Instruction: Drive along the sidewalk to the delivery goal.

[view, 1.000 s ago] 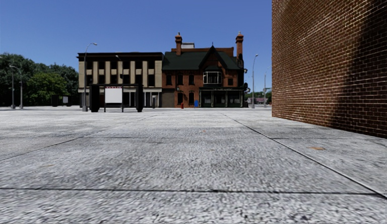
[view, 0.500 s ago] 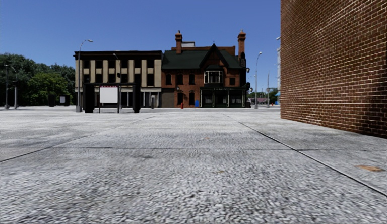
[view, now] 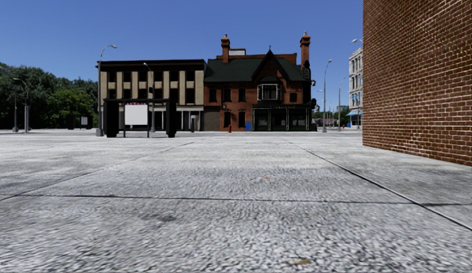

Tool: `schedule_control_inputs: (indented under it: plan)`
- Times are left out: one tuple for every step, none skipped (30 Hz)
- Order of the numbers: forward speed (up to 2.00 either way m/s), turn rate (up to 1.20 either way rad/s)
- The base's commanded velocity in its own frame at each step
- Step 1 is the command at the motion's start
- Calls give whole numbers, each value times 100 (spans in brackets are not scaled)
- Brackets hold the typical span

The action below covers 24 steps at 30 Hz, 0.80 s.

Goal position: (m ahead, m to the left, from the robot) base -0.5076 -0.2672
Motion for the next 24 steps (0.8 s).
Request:
schedule_control_inputs:
  plan:
    - [0,0]
    - [0,0]
    - [0,0]
    - [0,0]
    - [0,0]
    - [0,0]
    - [0,0]
    - [0,0]
    - [0,0]
    - [0,0]
    - [0,0]
    - [0,0]
    - [0,0]
    - [0,0]
    - [0,0]
    - [0,0]
    - [0,0]
    - [0,0]
    - [0,0]
    - [0,0]
    - [0,0]
    - [0,0]
    - [0,0]
    - [0,0]
